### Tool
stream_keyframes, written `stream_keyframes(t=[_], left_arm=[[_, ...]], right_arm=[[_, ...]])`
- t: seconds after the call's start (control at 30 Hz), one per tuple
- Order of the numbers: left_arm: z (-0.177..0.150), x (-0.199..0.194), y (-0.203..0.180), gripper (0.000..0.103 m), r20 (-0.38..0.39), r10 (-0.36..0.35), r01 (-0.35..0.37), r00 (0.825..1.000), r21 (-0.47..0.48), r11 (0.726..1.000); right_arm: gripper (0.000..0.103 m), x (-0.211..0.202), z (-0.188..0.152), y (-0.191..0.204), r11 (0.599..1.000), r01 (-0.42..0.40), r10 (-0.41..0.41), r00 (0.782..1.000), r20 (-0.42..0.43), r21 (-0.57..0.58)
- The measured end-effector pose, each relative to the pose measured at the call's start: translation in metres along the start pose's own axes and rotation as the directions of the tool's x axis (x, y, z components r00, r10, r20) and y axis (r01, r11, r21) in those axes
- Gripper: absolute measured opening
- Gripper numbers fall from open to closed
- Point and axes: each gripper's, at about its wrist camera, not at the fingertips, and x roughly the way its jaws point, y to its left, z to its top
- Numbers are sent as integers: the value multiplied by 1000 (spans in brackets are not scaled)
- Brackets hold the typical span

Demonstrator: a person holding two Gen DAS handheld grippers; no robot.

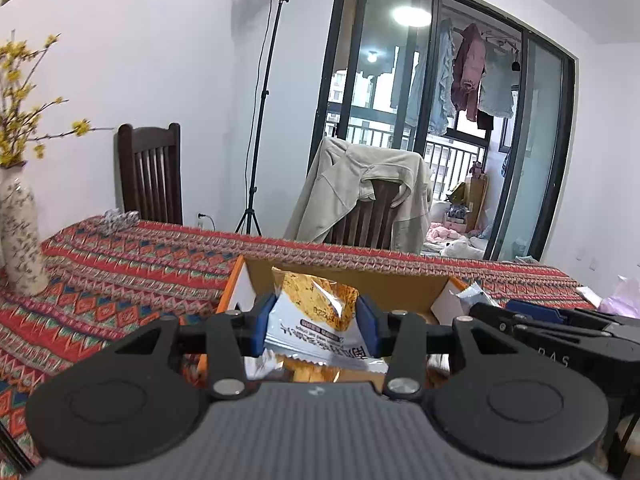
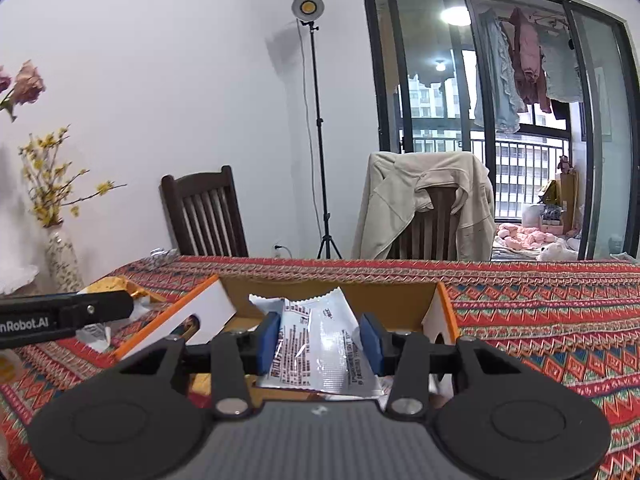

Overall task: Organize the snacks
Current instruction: 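Carry both held packets over the open box with both grippers, then open both grippers to drop the packets into the box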

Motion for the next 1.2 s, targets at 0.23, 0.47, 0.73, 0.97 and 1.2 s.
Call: stream_keyframes(t=[0.23, 0.47, 0.73, 0.97, 1.2], left_arm=[[14, 49, -2, 44, -7, 26, -27, 1000, -30, 999], [8, 97, 9, 44, -37, 57, -59, 998, -75, 995], [-10, 122, 20, 43, -71, 96, -100, 993, -61, 993], [-16, 125, 22, 44, -88, 100, -104, 991, -46, 994], [-14, 117, 25, 68, -52, 97, -101, 994, -75, 992]], right_arm=[[43, 39, 12, -12, 999, 37, -37, 999, -16, 2], [43, 76, 9, -16, 998, 61, -61, 998, -31, -21], [43, 93, -9, -17, 999, 52, -53, 997, -48, -13], [44, 100, -17, -14, 997, 66, -68, 995, -66, -30], [64, 97, -17, -17, 998, 61, -62, 996, -71, -18]])
